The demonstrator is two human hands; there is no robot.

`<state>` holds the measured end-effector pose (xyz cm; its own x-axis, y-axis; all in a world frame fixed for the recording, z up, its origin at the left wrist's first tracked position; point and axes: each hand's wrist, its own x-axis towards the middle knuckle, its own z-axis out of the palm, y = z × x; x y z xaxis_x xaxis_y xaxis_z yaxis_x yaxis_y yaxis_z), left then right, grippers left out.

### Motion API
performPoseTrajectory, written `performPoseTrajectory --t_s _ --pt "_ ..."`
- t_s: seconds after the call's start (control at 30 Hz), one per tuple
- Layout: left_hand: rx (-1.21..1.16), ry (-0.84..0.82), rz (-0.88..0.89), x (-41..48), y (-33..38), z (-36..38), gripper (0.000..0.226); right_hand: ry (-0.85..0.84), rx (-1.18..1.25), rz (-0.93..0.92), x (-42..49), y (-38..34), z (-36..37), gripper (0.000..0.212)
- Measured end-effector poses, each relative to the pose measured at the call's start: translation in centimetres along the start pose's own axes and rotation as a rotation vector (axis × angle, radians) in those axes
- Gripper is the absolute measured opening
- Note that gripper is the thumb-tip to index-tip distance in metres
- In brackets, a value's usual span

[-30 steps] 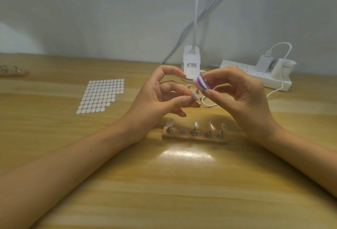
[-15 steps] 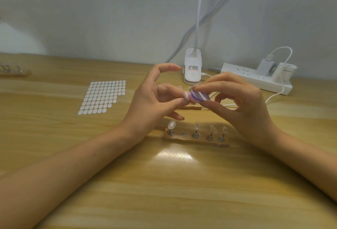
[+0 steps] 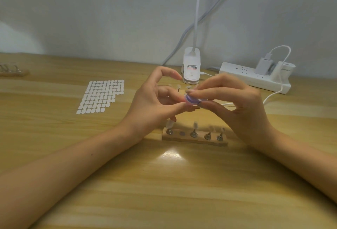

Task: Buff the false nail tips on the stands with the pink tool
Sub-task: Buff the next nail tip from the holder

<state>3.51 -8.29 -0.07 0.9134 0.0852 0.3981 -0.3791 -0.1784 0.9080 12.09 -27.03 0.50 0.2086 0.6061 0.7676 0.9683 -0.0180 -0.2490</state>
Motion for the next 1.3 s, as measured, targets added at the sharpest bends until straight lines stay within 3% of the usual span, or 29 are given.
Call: performPoseTrajectory --t_s 0.13,0.27,0.4,0.5,0.63,0.97,1.07,1.2,1.3 --pt "0.008 0.01 -0.005 0.11 -0.14 -0.04 0.056 0.02 -0.024 0.044 0.01 0.1 -0.22 0.031" --pt "0.012 0.017 -0.004 0.18 -0.35 -0.01 0.055 -0.013 -0.008 -0.039 -0.2 -0.22 0.28 0.025" --pt "0.009 0.02 -0.025 0.2 -0.39 -0.09 0.055 0.021 -0.073 0.066 -0.3 0.13 -0.27 0.03" --pt "0.02 0.027 -0.021 0.22 -0.44 -0.1 0.057 -0.011 -0.037 -0.026 -0.38 -0.19 0.14 0.025" --pt "0.024 0.039 -0.032 0.26 -0.53 -0.17 0.054 0.013 -0.102 0.064 -0.28 0.09 -0.13 0.028" --pt "0.106 0.058 0.035 0.19 -0.4 -0.02 0.05 -0.012 -0.054 -0.021 -0.33 0.11 0.2 0.024" --pt "0.116 0.05 0.036 0.22 -0.56 -0.1 0.047 0.035 -0.083 0.077 -0.25 0.26 0.0 0.028" --pt "0.121 0.041 0.049 0.17 -0.45 0.08 0.049 -0.002 -0.021 -0.024 -0.38 -0.12 0.55 0.024" --pt "0.128 0.044 0.044 0.18 -0.59 0.01 0.047 0.034 -0.05 0.052 -0.23 0.27 0.05 0.026"
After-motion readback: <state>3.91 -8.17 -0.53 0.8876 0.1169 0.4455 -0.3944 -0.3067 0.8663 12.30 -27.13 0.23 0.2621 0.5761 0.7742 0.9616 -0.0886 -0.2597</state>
